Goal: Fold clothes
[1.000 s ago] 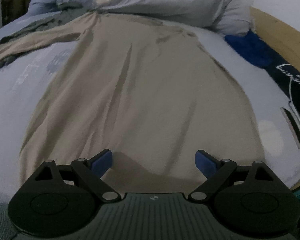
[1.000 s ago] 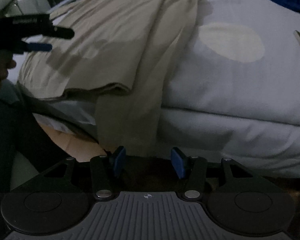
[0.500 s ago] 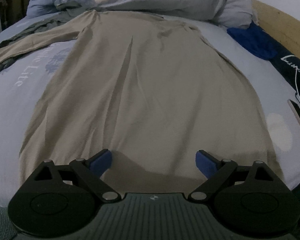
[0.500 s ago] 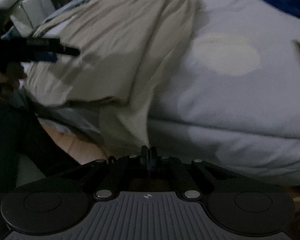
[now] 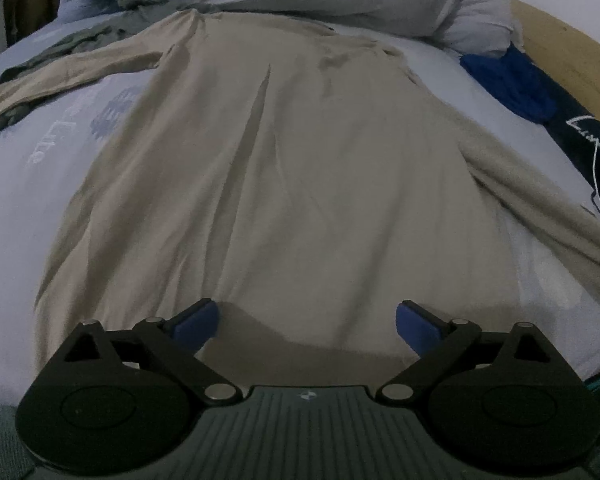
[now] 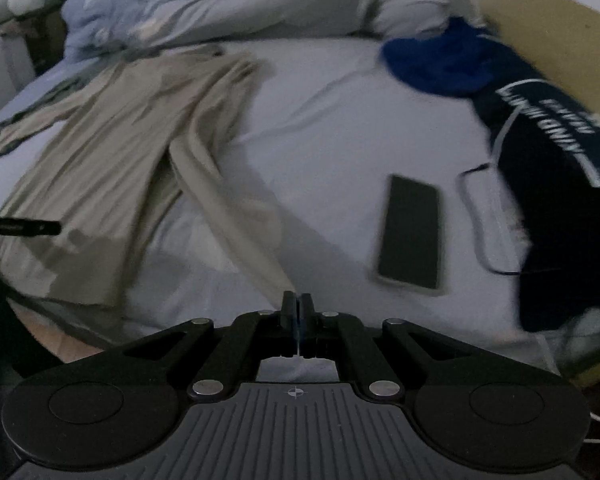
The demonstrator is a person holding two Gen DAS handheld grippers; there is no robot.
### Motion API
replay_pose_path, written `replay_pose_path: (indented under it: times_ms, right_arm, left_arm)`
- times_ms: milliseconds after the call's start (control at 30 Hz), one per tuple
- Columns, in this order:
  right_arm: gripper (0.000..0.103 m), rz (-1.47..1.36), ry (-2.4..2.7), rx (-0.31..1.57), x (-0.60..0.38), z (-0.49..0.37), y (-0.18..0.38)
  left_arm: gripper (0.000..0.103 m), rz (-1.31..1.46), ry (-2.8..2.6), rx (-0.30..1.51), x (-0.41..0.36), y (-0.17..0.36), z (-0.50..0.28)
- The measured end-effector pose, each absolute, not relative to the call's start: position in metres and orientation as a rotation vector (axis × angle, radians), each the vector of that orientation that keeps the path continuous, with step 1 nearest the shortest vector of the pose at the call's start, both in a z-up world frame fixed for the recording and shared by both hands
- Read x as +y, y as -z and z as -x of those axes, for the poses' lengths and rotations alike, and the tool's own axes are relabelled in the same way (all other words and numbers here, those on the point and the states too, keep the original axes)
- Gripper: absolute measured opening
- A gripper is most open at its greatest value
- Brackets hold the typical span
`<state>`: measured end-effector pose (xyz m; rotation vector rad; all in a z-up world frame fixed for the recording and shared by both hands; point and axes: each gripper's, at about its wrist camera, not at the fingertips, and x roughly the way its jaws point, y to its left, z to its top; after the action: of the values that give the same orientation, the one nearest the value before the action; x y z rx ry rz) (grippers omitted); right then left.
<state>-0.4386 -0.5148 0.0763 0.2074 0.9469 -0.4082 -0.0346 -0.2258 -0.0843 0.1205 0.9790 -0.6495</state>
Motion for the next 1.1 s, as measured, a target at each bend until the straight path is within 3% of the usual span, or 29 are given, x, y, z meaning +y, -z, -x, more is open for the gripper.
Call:
replay_pose_path:
  times_ms: [333, 567, 867, 1100]
  right_arm:
    - [0.001, -0.288, 0.53, 1.033, -0.565, 0.457, -0.031]
    - [0.001, -0.302, 0.623, 0.968, -0.596, 0.483, -0.063]
    - [0.002, -0.358, 0.691, 0.948, -0.663, 0.501, -0.065]
    - [0.002, -0.227, 0.419, 1.117, -0.61, 0.466, -0.022]
  left_arm:
    - [0.1, -0.123, 0.638, 1.006, -0.24, 0.07, 0.027]
    - [0.1, -0.107, 0.646, 0.985, -0.266, 0.049, 0.015]
    - [0.1, -0.079, 0.688, 0.924, -0.347, 0.026, -0.022]
    - [0.1, -0.072, 0.716, 0.878, -0.427, 0.012, -0.063]
